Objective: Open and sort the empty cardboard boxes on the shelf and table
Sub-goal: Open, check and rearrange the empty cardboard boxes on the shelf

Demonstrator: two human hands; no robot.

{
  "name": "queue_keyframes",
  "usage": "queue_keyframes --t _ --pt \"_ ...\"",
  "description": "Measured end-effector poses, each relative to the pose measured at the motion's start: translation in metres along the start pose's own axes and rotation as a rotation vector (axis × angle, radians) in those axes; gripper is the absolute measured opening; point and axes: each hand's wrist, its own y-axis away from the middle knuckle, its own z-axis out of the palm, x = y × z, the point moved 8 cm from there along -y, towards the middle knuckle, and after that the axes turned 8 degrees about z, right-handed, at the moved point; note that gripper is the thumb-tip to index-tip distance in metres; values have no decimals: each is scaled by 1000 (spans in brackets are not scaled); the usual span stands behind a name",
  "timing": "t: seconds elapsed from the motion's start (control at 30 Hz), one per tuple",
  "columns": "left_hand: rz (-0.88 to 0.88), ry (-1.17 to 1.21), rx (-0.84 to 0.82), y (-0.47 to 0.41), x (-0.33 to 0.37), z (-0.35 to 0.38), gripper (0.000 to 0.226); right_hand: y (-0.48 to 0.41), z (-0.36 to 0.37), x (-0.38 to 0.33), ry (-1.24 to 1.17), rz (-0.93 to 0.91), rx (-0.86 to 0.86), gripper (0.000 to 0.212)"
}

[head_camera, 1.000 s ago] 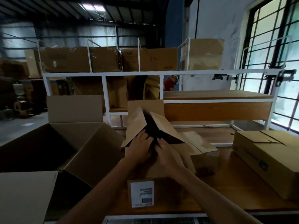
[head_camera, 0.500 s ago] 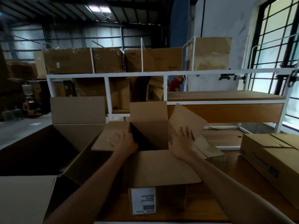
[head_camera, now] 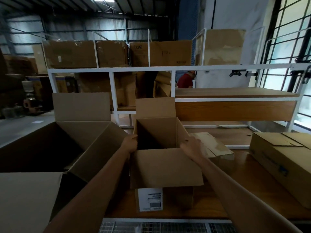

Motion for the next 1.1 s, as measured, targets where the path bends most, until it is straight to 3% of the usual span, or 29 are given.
queue_keyframes --t 0.13,0.27,0.33,0.47,0.6,0.8,0.97,1.1 --pt "108 -101 -91 13 10 -2 39 14 -4 0 -22 -47 -8 39" --pt "140 -145 -147 17 7 -6 31 24 -9 -6 -55 -64 -127 54" --pt "169 -151 -153 15 10 -10 27 28 -13 -11 -2 -91 -155 55" --pt "186 -248 -211 8 12 -14 39 20 -18 -15 94 -122 -182 51" --pt "274 -355 -236 -26 13 -21 13 -11 -16 -33 110 -192 -247 50" --pt "435 -386 -156 -108 45 -11 9 -89 -4 -81 132 -337 -233 50" --pt "433 -541 -181 -185 44 25 41 -168 30 -99 172 -399 -239 51" --pt "256 -592 -242 -232 -2 50 66 -222 65 -91 298 -402 -213 62"
